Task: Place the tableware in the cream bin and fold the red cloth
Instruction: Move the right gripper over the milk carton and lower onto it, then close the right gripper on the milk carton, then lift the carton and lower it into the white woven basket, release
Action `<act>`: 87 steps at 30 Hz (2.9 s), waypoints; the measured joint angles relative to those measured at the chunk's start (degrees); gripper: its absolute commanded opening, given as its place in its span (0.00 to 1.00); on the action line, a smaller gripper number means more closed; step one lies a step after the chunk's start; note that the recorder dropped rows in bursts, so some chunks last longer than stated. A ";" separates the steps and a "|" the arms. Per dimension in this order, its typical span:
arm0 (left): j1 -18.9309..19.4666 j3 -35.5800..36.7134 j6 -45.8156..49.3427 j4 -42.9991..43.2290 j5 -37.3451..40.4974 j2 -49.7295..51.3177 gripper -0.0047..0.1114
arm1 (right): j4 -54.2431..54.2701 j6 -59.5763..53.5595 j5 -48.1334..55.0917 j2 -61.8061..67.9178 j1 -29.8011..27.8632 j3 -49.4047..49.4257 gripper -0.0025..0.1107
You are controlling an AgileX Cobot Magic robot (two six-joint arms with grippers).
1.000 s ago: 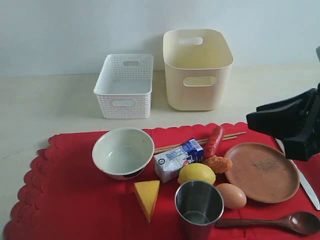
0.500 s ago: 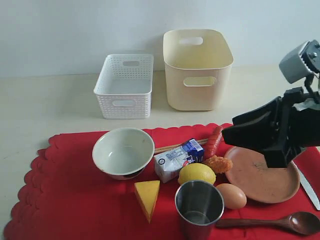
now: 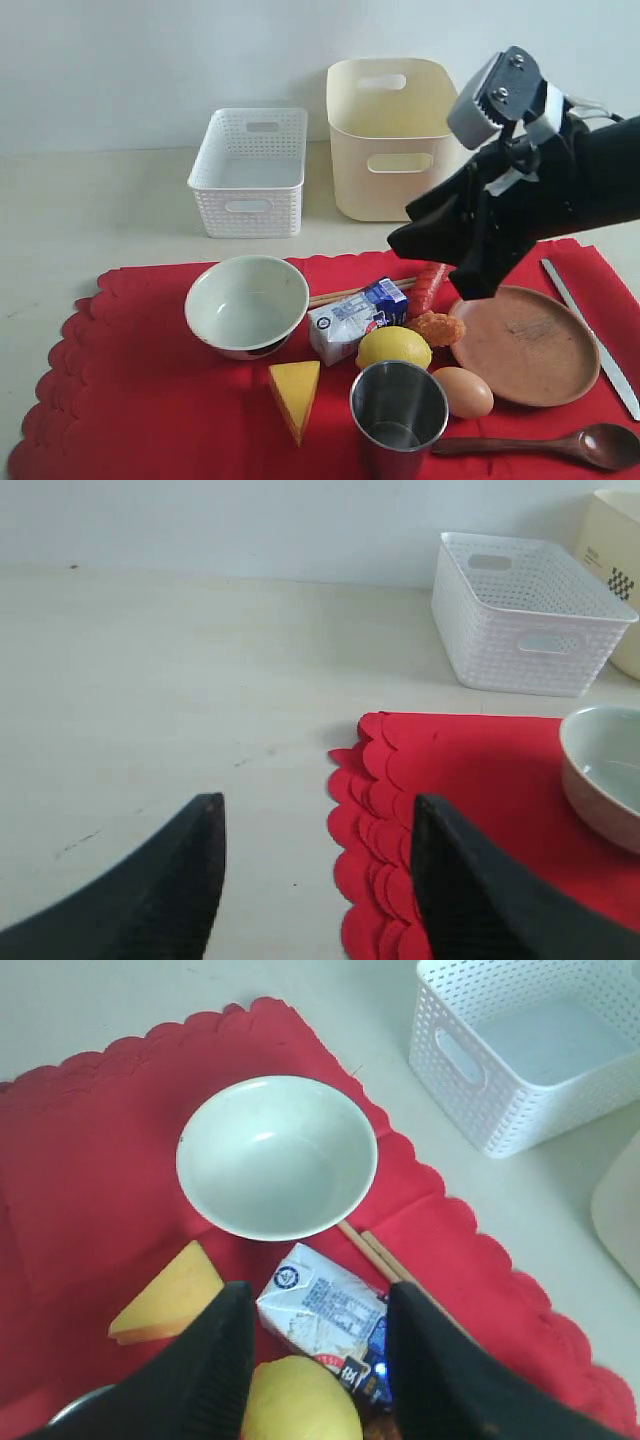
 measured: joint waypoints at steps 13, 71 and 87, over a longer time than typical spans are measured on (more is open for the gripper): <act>0.00 0.00 0.00 0.00 0.00 0.00 0.51 | -16.07 1.94 -0.79 9.44 6.38 -11.37 0.40; 0.00 0.00 0.00 0.00 0.00 0.00 0.51 | -59.76 17.63 -1.69 32.84 17.92 -22.85 0.44; 0.00 0.00 0.00 0.00 0.00 0.00 0.51 | -60.27 22.15 -4.78 30.13 17.92 -22.38 0.02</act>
